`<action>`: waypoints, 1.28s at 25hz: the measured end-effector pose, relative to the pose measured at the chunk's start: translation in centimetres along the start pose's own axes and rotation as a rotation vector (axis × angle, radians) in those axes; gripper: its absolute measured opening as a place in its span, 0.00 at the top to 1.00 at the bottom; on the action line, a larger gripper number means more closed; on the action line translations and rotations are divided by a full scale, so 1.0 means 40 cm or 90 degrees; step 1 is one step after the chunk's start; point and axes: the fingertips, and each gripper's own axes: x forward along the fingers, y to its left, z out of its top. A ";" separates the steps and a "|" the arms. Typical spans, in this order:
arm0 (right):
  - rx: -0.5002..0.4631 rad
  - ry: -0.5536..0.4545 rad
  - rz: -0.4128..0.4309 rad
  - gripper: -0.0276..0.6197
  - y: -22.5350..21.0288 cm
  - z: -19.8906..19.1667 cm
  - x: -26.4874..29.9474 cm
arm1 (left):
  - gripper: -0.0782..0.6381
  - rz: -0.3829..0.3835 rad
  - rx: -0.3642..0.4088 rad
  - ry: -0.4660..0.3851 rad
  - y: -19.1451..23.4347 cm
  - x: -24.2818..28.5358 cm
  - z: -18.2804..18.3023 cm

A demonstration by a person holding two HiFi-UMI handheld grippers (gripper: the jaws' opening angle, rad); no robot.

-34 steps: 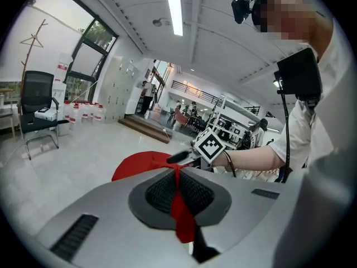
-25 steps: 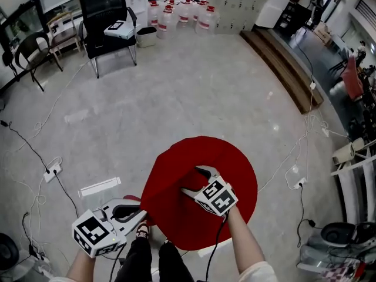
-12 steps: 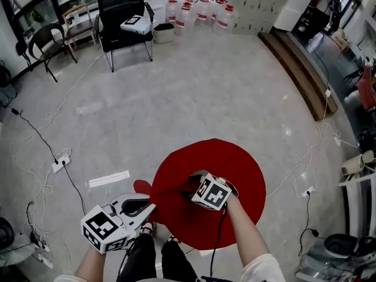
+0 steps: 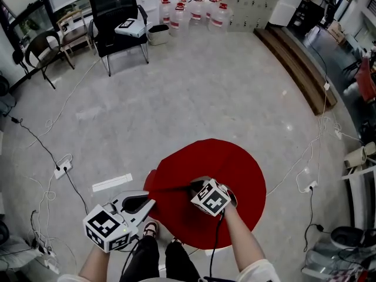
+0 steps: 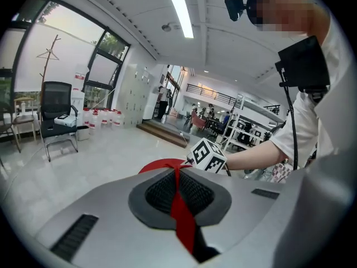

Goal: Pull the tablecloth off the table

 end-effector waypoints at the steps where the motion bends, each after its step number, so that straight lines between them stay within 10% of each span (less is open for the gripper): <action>1: 0.045 -0.018 -0.002 0.91 -0.011 0.002 -0.007 | 0.87 0.017 -0.002 0.002 0.013 0.003 -0.001; 10: 0.383 -0.282 -0.051 0.92 -0.054 0.007 -0.183 | 0.87 0.176 -0.078 0.070 0.132 0.127 -0.046; 17: 0.430 -0.331 -0.083 0.92 -0.028 0.011 -0.249 | 0.87 0.116 -0.073 0.110 0.065 0.289 -0.034; 23: 0.570 -0.462 -0.075 0.92 -0.019 -0.016 -0.346 | 0.87 0.043 -0.047 0.078 -0.026 0.286 0.022; 32: 0.600 -0.557 -0.152 0.92 -0.041 0.022 -0.494 | 0.87 0.030 -0.002 0.014 -0.077 0.259 0.167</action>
